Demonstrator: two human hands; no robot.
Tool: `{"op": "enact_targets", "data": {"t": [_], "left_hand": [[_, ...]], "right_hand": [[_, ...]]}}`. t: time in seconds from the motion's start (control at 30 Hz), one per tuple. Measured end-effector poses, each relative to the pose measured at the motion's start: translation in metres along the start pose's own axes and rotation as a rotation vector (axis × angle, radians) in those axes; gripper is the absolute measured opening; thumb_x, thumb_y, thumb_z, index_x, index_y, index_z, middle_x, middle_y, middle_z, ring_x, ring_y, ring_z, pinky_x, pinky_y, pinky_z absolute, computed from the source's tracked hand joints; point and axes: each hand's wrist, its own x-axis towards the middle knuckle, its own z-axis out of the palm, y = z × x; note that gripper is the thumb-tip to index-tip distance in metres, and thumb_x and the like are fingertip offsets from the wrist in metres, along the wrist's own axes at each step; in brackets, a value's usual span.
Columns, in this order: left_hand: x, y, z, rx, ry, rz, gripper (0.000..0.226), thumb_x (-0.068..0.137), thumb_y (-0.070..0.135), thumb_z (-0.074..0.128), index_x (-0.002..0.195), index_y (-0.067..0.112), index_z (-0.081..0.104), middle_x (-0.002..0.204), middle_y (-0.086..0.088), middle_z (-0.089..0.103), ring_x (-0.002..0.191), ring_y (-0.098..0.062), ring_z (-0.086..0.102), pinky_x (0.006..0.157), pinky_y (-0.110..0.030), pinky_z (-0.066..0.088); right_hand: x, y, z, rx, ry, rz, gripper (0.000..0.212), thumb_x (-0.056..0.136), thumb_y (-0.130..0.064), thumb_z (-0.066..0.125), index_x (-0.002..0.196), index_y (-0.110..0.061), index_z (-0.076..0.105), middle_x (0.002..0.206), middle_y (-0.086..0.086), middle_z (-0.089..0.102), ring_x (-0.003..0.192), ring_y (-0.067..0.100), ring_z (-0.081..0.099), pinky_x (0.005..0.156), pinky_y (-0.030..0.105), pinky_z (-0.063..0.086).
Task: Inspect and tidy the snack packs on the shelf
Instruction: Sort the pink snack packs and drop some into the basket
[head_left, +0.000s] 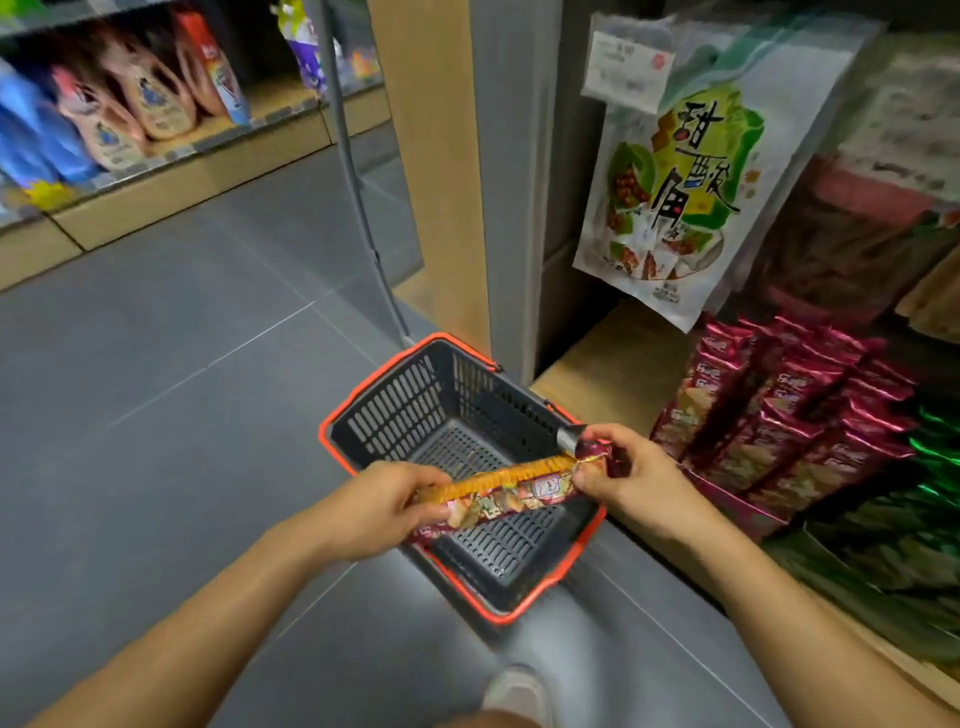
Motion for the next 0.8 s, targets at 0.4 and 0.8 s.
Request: {"op": "enact_targets", "data": {"t": [0.4,0.8], "left_hand": [[0.142,-0.093,0.059,0.442,-0.335,-0.273,0.017,0.095,0.020,0.056,0.111,0.016,0.061,0.103,0.001,0.061,0.092,-0.014,0.056,0.082,-0.026,0.043],[0.200,-0.128,0.115,0.441,-0.353,-0.354,0.034,0.091,0.026,0.062,0.123,0.019,0.058,0.108,-0.002,0.063,0.101,-0.020,0.059,0.086,-0.032,0.048]], "right_hand": [[0.022,0.089,0.035,-0.296,0.260,0.109,0.070,0.085,-0.022,0.072,0.146,-0.024,0.035,0.115,-0.002,0.038,0.094,0.015,0.050,0.086,0.027,0.042],[0.022,0.107,0.053,-0.078,0.341,0.169,0.074,0.087,-0.016,0.070,0.147,-0.039,0.031,0.100,-0.007,0.053,0.072,0.010,0.063,0.060,0.017,0.044]]}}
